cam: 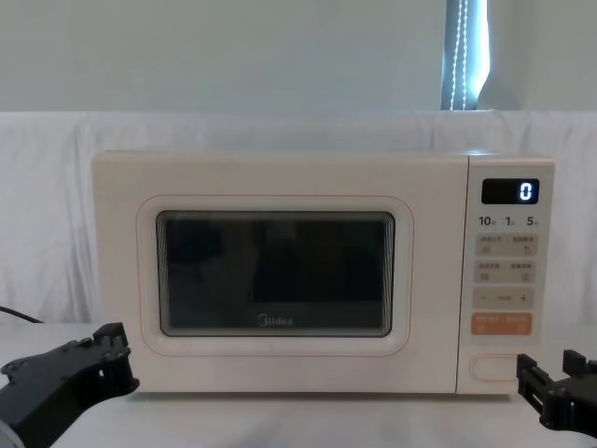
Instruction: Press the button to open the microwave door with one hand; close the microwave door with the other hand.
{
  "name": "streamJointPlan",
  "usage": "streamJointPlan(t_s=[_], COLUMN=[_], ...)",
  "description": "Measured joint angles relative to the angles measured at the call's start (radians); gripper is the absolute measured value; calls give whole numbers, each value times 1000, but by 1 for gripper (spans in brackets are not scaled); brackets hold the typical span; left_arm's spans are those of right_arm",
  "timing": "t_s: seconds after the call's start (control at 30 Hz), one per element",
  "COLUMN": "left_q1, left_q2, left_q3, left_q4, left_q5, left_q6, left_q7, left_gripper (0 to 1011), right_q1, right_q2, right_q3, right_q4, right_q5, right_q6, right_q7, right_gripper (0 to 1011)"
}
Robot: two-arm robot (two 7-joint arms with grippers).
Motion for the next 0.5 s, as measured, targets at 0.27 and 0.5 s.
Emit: streamJointPlan(t_s=[0.27, 0.5], left_q1=[0, 0], left_q2=[0, 0], left_q3=[0, 0], left_q4=[0, 0], left_q5=[0, 0], left_q6=[1, 1], left_q7=[0, 0], left_gripper=[0, 15], right_q1=[0, 0], right_q2=[0, 0], right_q3=[0, 0], right_q4=[0, 0], right_q5=[0, 0], right_q6=[0, 0], right_q7=[0, 0], right_gripper=[728, 906])
